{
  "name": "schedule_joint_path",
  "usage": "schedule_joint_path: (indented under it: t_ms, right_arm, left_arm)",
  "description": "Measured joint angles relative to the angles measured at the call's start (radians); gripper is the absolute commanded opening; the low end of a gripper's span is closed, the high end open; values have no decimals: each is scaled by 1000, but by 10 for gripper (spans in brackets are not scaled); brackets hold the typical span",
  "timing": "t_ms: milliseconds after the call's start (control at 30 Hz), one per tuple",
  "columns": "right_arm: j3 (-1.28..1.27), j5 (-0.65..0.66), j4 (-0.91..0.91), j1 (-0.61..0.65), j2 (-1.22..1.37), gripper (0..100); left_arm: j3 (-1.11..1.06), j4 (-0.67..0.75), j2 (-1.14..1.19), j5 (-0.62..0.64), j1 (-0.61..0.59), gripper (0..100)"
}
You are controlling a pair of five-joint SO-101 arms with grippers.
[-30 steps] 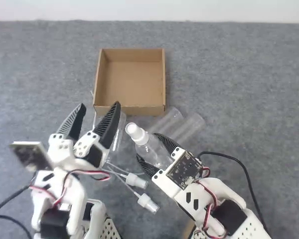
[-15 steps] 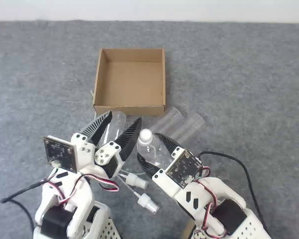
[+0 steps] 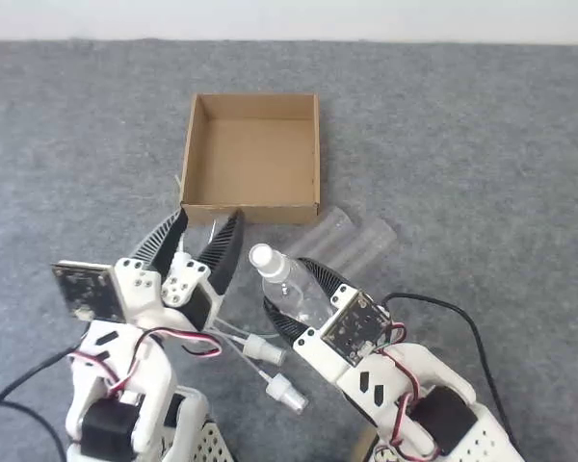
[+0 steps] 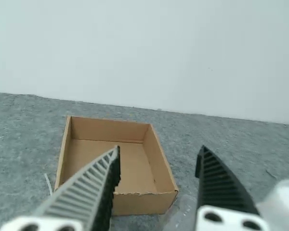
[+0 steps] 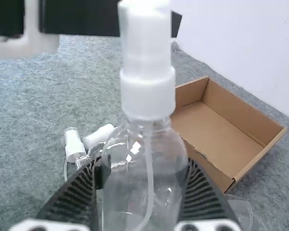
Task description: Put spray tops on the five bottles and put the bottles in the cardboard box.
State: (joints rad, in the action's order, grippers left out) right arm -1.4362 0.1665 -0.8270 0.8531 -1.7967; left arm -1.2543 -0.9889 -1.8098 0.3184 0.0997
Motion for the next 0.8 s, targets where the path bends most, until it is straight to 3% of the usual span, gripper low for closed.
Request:
schedule_joint_path:
  t_ms: [300,600,800]
  right_arm:
    - [0,0,0,0,0,23]
    - [0,0,0,3,0,23]
    - [-2,0,-2,3,2,23]
  left_arm:
    - [0,0,0,5,5,233]
    - [5,-74,0,-147,241,232]
    - [8,-86,0,-167,273,232]
